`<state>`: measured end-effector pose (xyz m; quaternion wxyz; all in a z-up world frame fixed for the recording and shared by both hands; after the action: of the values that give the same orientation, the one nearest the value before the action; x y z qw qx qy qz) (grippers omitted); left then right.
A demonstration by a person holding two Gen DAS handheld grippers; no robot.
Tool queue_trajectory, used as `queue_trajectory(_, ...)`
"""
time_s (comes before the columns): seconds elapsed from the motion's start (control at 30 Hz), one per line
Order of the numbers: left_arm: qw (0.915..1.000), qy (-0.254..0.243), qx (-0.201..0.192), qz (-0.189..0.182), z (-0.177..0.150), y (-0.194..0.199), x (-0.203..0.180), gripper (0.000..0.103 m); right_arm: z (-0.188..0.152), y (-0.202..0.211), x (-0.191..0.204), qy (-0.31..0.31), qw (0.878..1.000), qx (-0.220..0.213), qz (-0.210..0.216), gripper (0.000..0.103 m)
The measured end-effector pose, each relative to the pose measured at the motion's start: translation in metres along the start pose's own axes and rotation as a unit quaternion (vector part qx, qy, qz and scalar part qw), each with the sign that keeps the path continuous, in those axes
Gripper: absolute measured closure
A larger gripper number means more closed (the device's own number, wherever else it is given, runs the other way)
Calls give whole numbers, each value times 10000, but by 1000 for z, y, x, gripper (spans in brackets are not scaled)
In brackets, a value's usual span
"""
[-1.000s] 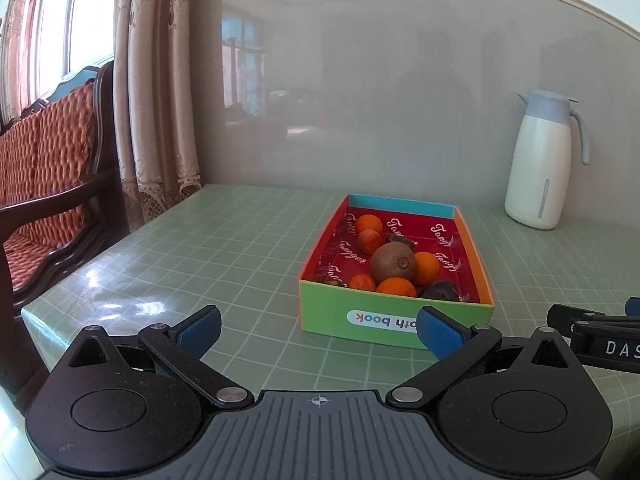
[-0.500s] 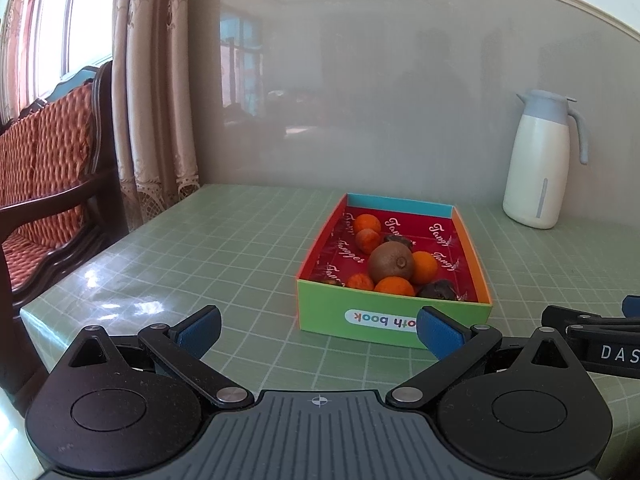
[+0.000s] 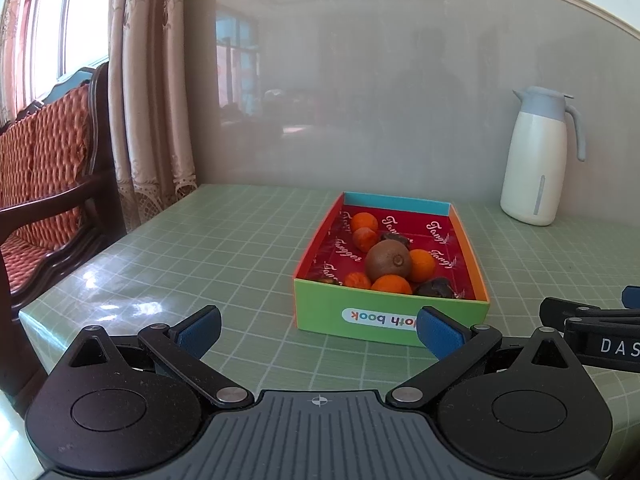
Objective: Organize fruits
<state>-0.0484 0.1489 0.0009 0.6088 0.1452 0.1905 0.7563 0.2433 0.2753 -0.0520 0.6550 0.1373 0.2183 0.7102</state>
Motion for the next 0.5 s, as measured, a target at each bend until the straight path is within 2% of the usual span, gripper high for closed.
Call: queue_trajectory(0.5,9999,88,13,-48,0,0,3,0,5,4,2,38,10000,-78,-4,0)
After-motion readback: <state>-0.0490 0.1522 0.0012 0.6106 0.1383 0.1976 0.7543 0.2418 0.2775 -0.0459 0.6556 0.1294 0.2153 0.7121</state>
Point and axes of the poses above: each gripper's, at about its wrist camera, not at the fingertips, and y roughly against the way its jaws point, x to its left, z to its top, the point moved 5 cm from there along -y, roughly the way its jaws point, and after that the axes turned 7 degrees about -z, right-handed, at the moved point
